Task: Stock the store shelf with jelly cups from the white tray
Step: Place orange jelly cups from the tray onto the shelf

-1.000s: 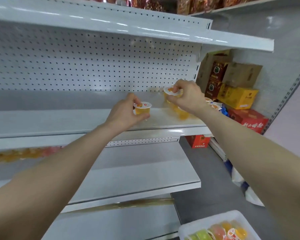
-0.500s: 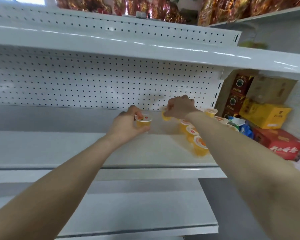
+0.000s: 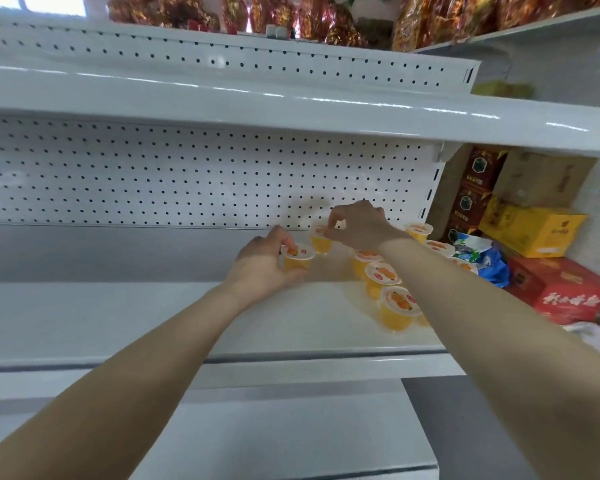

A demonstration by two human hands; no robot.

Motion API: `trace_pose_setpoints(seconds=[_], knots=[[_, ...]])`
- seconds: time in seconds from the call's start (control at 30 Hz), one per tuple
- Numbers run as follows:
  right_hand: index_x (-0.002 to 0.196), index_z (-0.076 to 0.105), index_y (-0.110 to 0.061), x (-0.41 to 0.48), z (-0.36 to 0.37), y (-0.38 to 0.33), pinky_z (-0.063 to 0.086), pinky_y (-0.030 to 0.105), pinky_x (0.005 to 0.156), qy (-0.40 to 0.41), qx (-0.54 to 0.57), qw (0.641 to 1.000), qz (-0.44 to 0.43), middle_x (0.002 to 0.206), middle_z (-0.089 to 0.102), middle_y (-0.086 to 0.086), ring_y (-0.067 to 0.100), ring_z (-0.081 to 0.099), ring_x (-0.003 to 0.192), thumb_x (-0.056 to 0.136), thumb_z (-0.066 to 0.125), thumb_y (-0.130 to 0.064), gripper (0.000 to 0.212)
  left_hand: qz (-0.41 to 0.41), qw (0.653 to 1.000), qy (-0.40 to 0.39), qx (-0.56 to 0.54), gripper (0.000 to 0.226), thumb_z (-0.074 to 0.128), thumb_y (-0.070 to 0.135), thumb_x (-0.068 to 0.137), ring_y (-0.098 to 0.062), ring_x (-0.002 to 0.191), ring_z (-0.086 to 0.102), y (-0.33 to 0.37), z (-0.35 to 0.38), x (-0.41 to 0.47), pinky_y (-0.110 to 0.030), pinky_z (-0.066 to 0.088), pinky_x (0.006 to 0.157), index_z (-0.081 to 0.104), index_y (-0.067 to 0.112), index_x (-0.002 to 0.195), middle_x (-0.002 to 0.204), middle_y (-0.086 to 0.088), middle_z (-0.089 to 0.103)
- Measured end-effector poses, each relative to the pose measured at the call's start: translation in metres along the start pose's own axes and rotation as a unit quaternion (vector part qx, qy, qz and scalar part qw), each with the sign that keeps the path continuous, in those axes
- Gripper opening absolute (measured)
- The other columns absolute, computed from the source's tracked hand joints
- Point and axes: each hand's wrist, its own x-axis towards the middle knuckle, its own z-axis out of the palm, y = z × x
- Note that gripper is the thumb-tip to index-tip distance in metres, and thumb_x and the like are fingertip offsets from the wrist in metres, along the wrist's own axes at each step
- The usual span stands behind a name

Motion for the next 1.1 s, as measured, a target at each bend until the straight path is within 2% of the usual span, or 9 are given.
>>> trace_pose_setpoints(seconds=[0.07, 0.17, 0.27, 0.4, 0.5, 0.67, 0.77, 0.9, 1.1], knots=[[0.119, 0.056, -0.029, -0.005, -0.004, 0.010, 0.036, 0.040, 0.095, 0.039, -0.011, 0.999, 0.000, 0.105, 0.063, 0.002, 0.020, 0.046, 0.110, 0.096, 0.047, -0.046, 0.030, -0.002, 1.000, -0.014, -0.011, 0.052, 0.075, 0.059, 0.061, -0.017, 0.099, 0.058, 0.011, 0.006, 0.005, -0.029, 0.044, 0.075, 0.041, 0.041, 0.096, 0.106, 0.005, 0.062], [0.132, 0.051, -0.028, -0.015, -0.009, 0.025, 0.037, 0.041, 0.095, 0.083, -0.040, 0.996, 0.004, 0.115, 0.065, 0.004, 0.026, 0.048, 0.119, 0.099, 0.044, -0.038, 0.035, -0.010, 0.999, -0.025, -0.024, 0.051, 0.078, 0.053, 0.063, -0.017, 0.101, 0.057, 0.028, 0.016, 0.013, -0.028, 0.039, 0.072, 0.044, 0.038, 0.096, 0.108, 0.005, 0.061], [0.136, 0.048, -0.026, -0.027, -0.013, 0.037, 0.035, 0.043, 0.098, 0.096, -0.051, 0.994, 0.012, 0.120, 0.064, 0.006, 0.028, 0.044, 0.125, 0.099, 0.045, -0.036, 0.038, -0.020, 0.999, -0.025, -0.027, 0.049, 0.081, 0.047, 0.066, -0.018, 0.101, 0.056, 0.039, 0.024, 0.019, -0.027, 0.035, 0.071, 0.045, 0.034, 0.097, 0.107, 0.004, 0.060], [0.138, 0.048, -0.025, -0.041, -0.016, 0.049, 0.033, 0.042, 0.101, 0.107, -0.078, 0.991, 0.015, 0.123, 0.063, 0.006, 0.027, 0.040, 0.132, 0.098, 0.047, -0.037, 0.041, -0.006, 1.000, -0.015, -0.013, 0.049, 0.081, 0.040, 0.073, -0.014, 0.093, 0.046, 0.047, 0.032, 0.016, -0.026, 0.032, 0.072, 0.051, 0.026, 0.109, 0.082, 0.021, 0.044], [0.137, 0.049, -0.024, -0.050, -0.017, 0.054, 0.032, 0.042, 0.102, 0.115, -0.088, 0.989, 0.019, 0.124, 0.062, 0.006, 0.028, 0.039, 0.133, 0.099, 0.049, -0.036, 0.041, 0.008, 1.000, 0.000, 0.000, 0.049, 0.080, 0.039, 0.074, -0.019, 0.097, 0.047, 0.049, 0.034, 0.013, -0.027, 0.033, 0.072, 0.051, 0.024, 0.112, 0.080, 0.022, 0.041], [0.139, 0.048, -0.022, -0.068, -0.022, 0.053, 0.029, 0.043, 0.103, 0.124, -0.097, 0.987, 0.020, 0.129, 0.059, 0.011, 0.028, 0.033, 0.137, 0.100, 0.048, -0.033, 0.041, 0.017, 1.000, 0.009, 0.023, 0.049, 0.078, 0.043, 0.072, -0.022, 0.111, 0.044, 0.046, 0.028, 0.009, -0.027, 0.033, 0.080, 0.053, 0.026, 0.110, 0.106, 0.009, 0.049], [0.137, 0.053, -0.018, -0.084, -0.022, 0.052, 0.029, 0.043, 0.100, 0.157, -0.083, 0.984, 0.007, 0.128, 0.060, 0.014, 0.031, 0.037, 0.134, 0.098, 0.053, -0.031, 0.041, 0.053, 0.997, 0.050, 0.027, 0.045, 0.071, 0.042, 0.079, -0.022, 0.115, 0.044, 0.049, 0.020, -0.002, -0.025, 0.033, 0.086, 0.056, 0.026, 0.118, 0.121, 0.003, 0.051], [0.127, 0.062, -0.014, -0.117, -0.020, 0.045, 0.038, 0.046, 0.093, 0.219, -0.079, 0.972, -0.009, 0.112, 0.068, 0.014, 0.035, 0.050, 0.121, 0.094, 0.060, -0.029, 0.036, 0.116, 0.988, 0.089, 0.055, 0.041, 0.065, 0.037, 0.085, -0.024, 0.114, 0.046, 0.060, 0.006, -0.023, -0.029, 0.038, 0.089, 0.057, 0.024, 0.123, 0.123, 0.001, 0.054], [0.122, 0.064, -0.014, -0.199, -0.015, 0.041, 0.041, 0.045, 0.085, 0.274, -0.115, 0.954, -0.022, 0.105, 0.068, 0.009, 0.035, 0.055, 0.109, 0.095, 0.055, -0.033, 0.034, 0.204, 0.972, 0.104, 0.040, 0.046, 0.066, 0.035, 0.086, -0.030, 0.112, 0.050, 0.088, 0.006, -0.073, -0.038, 0.041, 0.096, 0.056, 0.019, 0.128, 0.123, -0.005, 0.056]])
